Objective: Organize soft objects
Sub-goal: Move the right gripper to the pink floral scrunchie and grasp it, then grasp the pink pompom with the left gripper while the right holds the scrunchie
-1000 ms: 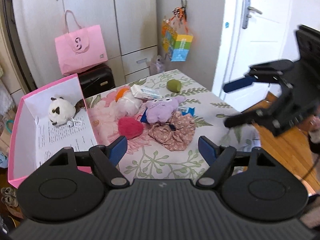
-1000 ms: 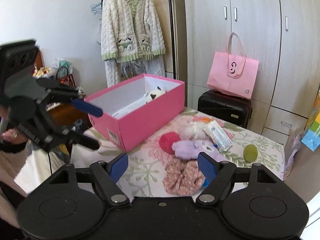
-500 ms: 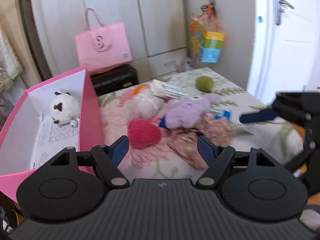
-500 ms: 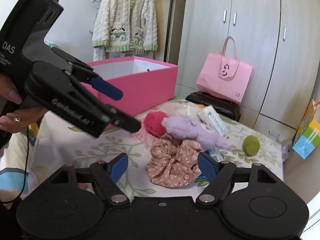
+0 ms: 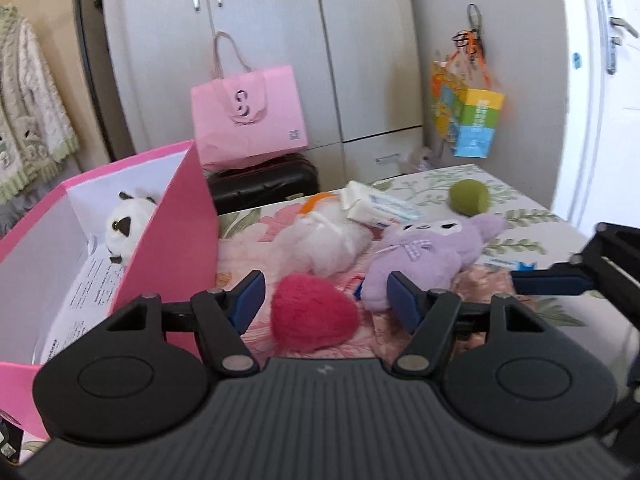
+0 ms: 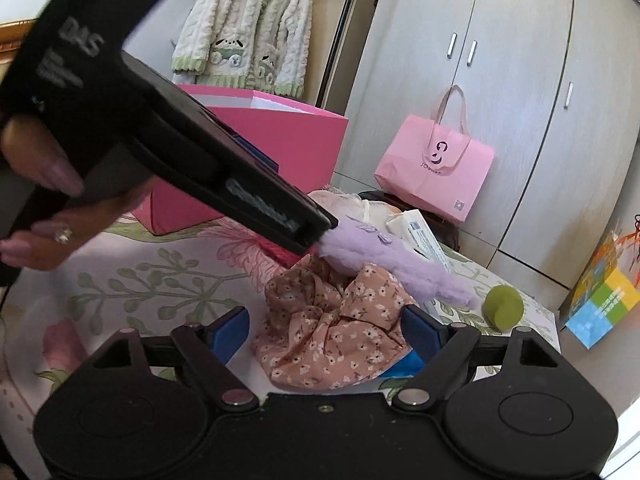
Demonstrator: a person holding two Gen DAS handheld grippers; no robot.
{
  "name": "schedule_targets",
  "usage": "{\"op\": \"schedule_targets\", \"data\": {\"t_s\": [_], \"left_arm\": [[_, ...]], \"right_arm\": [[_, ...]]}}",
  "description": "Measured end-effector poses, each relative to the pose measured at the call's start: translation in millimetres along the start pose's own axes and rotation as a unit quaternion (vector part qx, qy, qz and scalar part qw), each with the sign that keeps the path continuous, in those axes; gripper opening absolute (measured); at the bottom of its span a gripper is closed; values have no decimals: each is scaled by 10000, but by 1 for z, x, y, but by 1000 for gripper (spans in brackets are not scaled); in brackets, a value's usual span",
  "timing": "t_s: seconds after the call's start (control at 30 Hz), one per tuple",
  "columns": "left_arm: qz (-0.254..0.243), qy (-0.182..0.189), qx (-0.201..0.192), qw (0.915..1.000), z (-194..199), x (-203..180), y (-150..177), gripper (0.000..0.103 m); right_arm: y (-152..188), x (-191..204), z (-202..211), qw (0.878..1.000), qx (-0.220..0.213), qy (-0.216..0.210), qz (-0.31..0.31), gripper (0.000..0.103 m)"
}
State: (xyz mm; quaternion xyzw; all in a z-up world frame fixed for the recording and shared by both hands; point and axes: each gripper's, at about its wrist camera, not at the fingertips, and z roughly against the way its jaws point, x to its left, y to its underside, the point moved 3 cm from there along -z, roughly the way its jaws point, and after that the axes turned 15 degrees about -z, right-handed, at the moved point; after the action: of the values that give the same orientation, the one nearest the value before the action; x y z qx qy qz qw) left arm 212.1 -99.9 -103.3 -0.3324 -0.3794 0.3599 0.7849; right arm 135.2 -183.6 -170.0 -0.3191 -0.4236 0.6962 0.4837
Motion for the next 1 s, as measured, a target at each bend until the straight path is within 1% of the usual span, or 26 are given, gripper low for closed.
{"op": "schedule_targets", "data": {"t_s": [0.13,0.27,0.4,0.43,0.47,0.53,0.57,0.6,0.63,0.67,0.73,0.8,0.87,0.93,1.0], "left_arm": [[234,113,50,9997,-12,6,8,67],[252,204,-19,9995,-17,7,13,67],[239,232,-88,9994,-19,6,15,67],[232,269,-71,9993,-19,6,17,67],[223,315,-45,9992,-19,6,19,67],[222,408,-22,9989,-19,6,21,67],[232,427,-29,9988,-18,6,22,68],[235,415,-51,9988,-18,6,22,68],[234,390,-61,9989,-19,6,22,68],[237,364,-44,9990,-21,5,23,68],[235,315,-3,9992,-25,5,23,68],[302,289,65,9991,-29,6,23,68],[372,256,128,9989,-32,6,23,68],[378,203,220,9988,-34,6,23,67],[464,201,288,9983,-36,7,23,52]], "right_arm": [[1,-3,-7,9998,88,66,-184,87],[2,-4,-15,9992,128,115,-350,87],[4,-2,-17,9992,76,177,-336,86],[5,-1,-16,9993,69,192,-316,84],[5,0,-16,9994,64,201,-285,81],[6,3,-14,9994,51,227,-242,63],[6,3,-13,9993,40,281,-227,58],[7,2,-13,9992,41,329,-222,49],[8,1,-12,9990,47,388,-230,43],[9,0,-12,9987,33,435,-251,40],[11,-1,-9,9983,-24,520,-263,23],[11,-3,-6,9976,-71,598,-328,19],[12,-5,-2,9976,-101,517,-449,16],[13,-3,1,9978,-154,466,-439,15],[14,0,4,9984,-185,390,-373,15]]}}
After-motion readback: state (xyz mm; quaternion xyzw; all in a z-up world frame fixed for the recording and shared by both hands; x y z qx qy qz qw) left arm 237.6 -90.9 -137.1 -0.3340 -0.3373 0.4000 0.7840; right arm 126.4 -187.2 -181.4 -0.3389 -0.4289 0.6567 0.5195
